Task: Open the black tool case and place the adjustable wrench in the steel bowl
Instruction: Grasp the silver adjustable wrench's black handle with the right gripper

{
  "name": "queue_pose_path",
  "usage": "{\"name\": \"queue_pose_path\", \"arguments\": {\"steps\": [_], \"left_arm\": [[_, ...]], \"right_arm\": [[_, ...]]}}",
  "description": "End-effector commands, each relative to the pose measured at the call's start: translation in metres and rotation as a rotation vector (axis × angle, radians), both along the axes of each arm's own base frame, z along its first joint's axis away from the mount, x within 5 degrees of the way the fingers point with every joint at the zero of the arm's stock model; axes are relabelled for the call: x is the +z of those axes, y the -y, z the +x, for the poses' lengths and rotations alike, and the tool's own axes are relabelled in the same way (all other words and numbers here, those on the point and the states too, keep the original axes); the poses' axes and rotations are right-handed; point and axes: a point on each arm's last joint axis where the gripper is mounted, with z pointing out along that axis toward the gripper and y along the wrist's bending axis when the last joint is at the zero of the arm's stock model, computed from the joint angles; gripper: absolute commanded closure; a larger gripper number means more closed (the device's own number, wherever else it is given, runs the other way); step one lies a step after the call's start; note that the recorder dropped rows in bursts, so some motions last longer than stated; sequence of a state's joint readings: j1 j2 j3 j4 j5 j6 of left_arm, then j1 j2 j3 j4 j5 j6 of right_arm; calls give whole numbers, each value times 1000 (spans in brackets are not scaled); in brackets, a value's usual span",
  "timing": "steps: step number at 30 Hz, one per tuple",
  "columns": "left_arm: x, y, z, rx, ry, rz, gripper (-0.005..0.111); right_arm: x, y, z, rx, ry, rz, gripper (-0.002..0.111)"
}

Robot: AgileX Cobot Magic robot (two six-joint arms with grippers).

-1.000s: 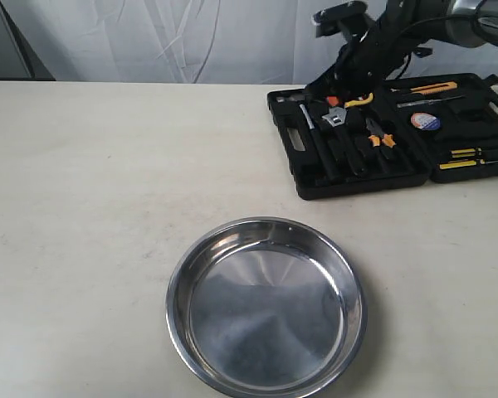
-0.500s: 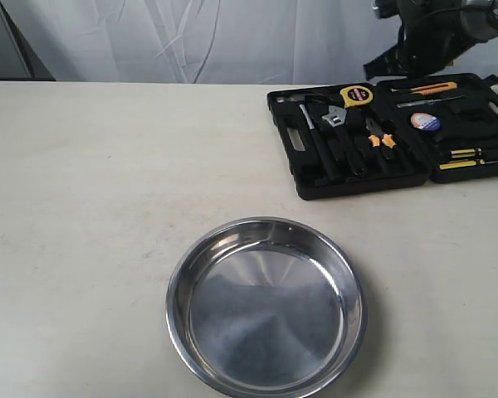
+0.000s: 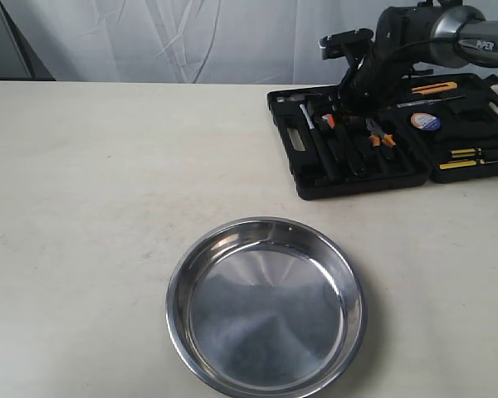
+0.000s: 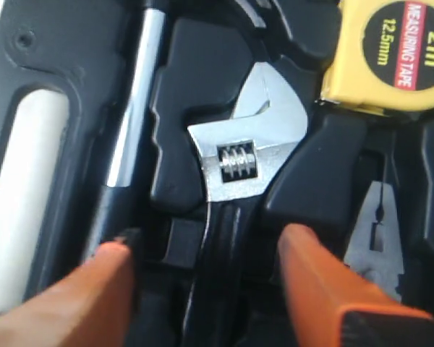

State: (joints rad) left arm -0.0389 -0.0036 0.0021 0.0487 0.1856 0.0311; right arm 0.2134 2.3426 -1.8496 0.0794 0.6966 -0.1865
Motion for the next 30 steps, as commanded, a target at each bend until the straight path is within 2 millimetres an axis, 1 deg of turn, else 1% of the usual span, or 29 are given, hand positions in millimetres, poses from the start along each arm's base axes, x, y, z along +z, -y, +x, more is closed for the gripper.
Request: {"name": "queue_pose_path", "arguments": {"steps": [1, 2, 4, 5, 6, 8, 10, 12, 13, 14, 15, 16, 17, 19, 23, 30], "left_arm": [[1, 0, 0, -4, 4, -3, 106], [1, 0, 0, -4, 4, -3, 106], [1, 0, 0, -4, 4, -3, 106], [1, 0, 0, -4, 4, -3, 106], [1, 0, 0, -4, 4, -3, 106], [1, 0, 0, -4, 4, -3, 106], [1, 0, 0, -4, 4, -3, 106], [1, 0, 0, -4, 4, -3, 106], [1, 0, 0, -4, 4, -3, 106], [1, 0, 0, -4, 4, -3, 106], [1, 0, 0, -4, 4, -3, 106], [1, 0, 0, -4, 4, -3, 106], [1, 0, 0, -4, 4, -3, 106], [1, 0, 0, -4, 4, -3, 106], [1, 0, 0, -4, 4, -3, 106], [1, 0, 0, -4, 4, -3, 106]], "right_arm": [[-4, 3, 4, -18, 13, 2, 45], [-5, 3, 4, -18, 14, 0, 47], [-8, 3, 5, -17, 11, -2, 57], [-13, 3, 5, -17, 5, -4, 64], [-15, 3, 5, -17, 1, -5, 65], [-26, 3, 5, -17, -23, -10, 63], [-40, 3, 3, -16, -60, -18, 60], [-49, 3, 2, -20, -82, -20, 63], [-51, 3, 2, -21, -91, -22, 74], [-51, 2, 1, -19, -95, -23, 90], [-51, 3, 1, -17, -103, -26, 101], [-52, 3, 0, -17, -114, -28, 108], [-52, 3, -1, -16, -121, -29, 108], [-47, 3, -1, -16, -119, -28, 108], [-17, 2, 0, -22, -62, -2, 108], [20, 2, -3, -21, -5, 13, 108]]}}
